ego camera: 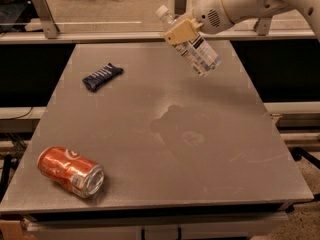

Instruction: Place blue plastic bottle upright

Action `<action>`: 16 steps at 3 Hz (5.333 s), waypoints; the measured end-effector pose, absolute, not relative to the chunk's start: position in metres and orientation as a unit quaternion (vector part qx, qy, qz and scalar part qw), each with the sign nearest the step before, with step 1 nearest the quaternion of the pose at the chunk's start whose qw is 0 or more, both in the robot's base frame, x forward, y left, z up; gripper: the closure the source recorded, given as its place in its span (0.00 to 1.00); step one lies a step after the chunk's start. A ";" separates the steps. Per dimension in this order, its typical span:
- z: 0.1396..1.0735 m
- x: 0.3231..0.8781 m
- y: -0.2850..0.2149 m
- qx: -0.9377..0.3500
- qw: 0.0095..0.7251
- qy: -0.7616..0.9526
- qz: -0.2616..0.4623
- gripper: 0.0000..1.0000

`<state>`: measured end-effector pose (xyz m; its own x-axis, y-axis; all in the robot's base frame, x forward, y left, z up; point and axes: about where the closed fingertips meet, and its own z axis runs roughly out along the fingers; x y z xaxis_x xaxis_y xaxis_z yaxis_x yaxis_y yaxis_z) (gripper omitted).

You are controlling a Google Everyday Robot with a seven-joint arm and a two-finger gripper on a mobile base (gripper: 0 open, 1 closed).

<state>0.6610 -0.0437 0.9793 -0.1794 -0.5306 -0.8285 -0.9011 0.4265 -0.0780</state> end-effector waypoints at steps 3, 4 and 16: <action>1.003 0.599 -0.049 -0.487 0.520 0.565 0.417 1.00; 0.996 0.584 -0.065 -0.490 0.529 0.536 0.440 1.00; 0.970 0.542 -0.196 -0.530 0.557 0.505 0.391 0.00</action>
Offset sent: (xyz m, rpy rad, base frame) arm -0.0735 -0.0094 0.0407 0.5645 -0.1408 0.3296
